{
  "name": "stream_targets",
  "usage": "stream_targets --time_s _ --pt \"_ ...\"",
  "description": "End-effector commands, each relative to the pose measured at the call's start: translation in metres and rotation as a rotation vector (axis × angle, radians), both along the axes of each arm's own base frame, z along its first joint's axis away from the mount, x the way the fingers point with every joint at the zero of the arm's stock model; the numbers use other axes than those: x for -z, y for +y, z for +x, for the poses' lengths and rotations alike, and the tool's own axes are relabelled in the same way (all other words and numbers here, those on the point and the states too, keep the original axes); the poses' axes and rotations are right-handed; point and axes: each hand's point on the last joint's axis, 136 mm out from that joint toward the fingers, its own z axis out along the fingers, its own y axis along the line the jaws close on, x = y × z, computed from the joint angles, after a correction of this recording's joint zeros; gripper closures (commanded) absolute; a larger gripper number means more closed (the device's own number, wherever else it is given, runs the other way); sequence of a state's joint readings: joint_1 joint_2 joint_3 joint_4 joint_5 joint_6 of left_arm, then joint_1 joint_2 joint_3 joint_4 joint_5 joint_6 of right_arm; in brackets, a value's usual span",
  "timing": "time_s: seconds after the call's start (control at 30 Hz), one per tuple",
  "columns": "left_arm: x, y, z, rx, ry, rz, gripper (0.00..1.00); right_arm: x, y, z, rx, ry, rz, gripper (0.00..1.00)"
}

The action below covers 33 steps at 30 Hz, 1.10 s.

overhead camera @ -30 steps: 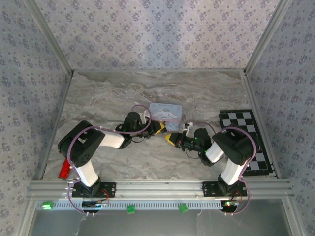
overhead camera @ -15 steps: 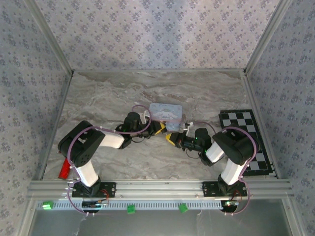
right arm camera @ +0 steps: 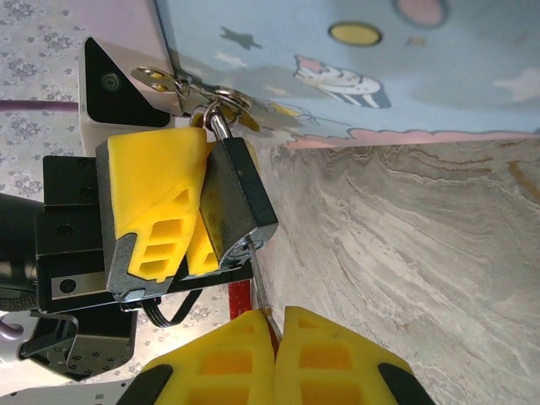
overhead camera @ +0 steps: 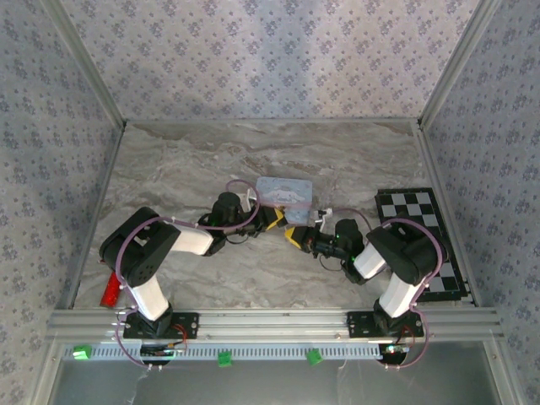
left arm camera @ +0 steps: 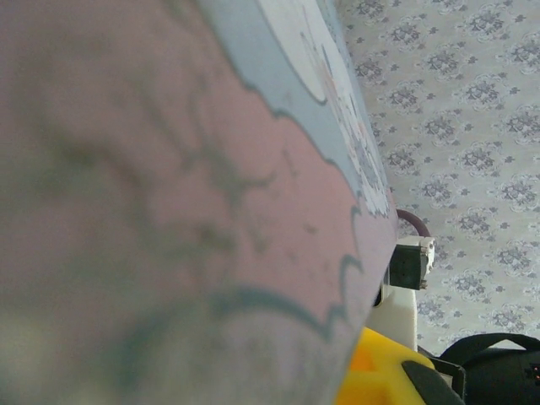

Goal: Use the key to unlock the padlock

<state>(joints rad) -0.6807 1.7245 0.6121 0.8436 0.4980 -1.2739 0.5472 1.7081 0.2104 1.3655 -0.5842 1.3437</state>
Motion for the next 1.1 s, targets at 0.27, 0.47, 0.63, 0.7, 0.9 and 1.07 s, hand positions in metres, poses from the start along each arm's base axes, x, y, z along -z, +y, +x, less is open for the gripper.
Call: stream_targets --time_s 0.27,0.47,0.63,0.7,0.9,1.07 --pt "-0.034 -0.017 -0.012 0.072 -0.074 -0.089 1.00 -0.028 0.007 0.016 0.007 -0.068 0.058 1.00" --pt "-0.033 -0.018 -0.012 0.073 -0.074 -0.089 1.00 -0.033 0.007 0.018 0.011 -0.065 0.074 1.00" --pt "-0.032 -0.018 -0.012 0.075 -0.073 -0.081 1.00 -0.036 0.005 0.021 0.017 -0.060 0.086 1.00" --pt "-0.031 -0.018 -0.012 0.078 -0.074 -0.075 1.00 -0.039 0.005 0.022 0.018 -0.056 0.095 1.00" --pt "-0.028 -0.018 -0.012 0.079 -0.072 -0.067 1.00 -0.038 0.003 0.023 0.024 -0.046 0.098 1.00" --pt "-0.034 -0.020 -0.012 0.082 -0.078 -0.083 1.00 -0.024 0.003 0.023 0.021 -0.028 0.068 1.00"
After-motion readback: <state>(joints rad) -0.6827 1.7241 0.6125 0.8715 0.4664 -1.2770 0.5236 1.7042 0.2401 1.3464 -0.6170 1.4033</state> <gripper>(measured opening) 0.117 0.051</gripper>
